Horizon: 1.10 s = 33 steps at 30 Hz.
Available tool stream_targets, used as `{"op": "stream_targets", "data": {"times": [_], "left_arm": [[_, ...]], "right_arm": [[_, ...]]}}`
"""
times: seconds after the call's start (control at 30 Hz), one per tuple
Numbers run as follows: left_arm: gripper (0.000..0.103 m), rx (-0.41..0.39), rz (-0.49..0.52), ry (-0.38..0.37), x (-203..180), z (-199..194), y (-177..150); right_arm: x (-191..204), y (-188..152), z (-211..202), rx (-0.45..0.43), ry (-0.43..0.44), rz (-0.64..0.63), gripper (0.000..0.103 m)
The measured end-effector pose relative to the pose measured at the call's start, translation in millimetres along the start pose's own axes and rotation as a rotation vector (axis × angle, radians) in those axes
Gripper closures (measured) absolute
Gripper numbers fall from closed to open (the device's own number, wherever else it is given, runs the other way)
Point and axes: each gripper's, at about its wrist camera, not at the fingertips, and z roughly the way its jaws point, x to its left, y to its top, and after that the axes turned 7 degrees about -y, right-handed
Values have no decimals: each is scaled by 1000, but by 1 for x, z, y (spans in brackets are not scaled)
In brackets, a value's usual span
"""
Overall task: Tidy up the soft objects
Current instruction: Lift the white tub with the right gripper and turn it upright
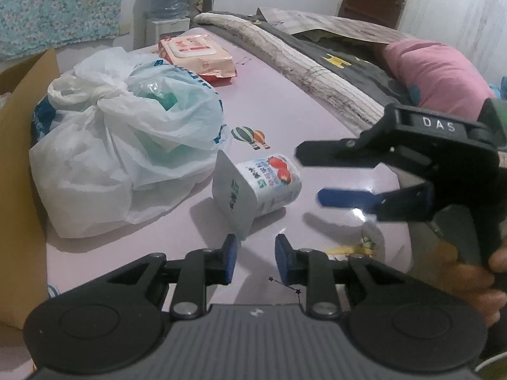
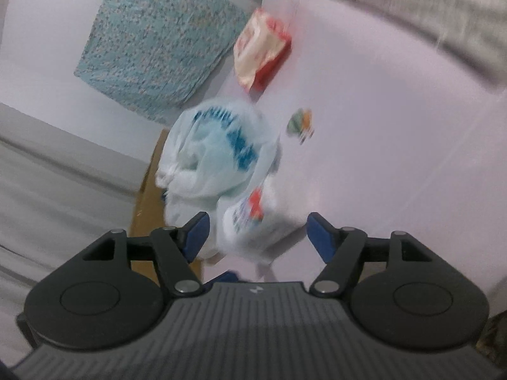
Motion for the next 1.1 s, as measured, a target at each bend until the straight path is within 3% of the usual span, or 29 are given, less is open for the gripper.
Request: {"op": "stream_targets", "data": {"times": [0.17, 0.3, 0.53, 0.8, 1.1], "left_arm": [[56, -18, 48, 22, -9, -1, 1], [52, -25, 65, 41, -14, 4, 7], [54, -64, 85, 48, -21, 14, 20], [57, -104, 168, 47, -41, 11, 25], [55, -87, 268, 9, -66, 31, 36]], "right_arm": [[-7, 12, -15, -80, -35, -25, 46], [-9, 19, -8, -90, -54, -29, 57], [-3, 17, 17, -24, -1, 3, 73], [-16, 19, 23, 12, 35, 76, 77], [-27, 28, 10, -37, -17, 83, 76]]}}
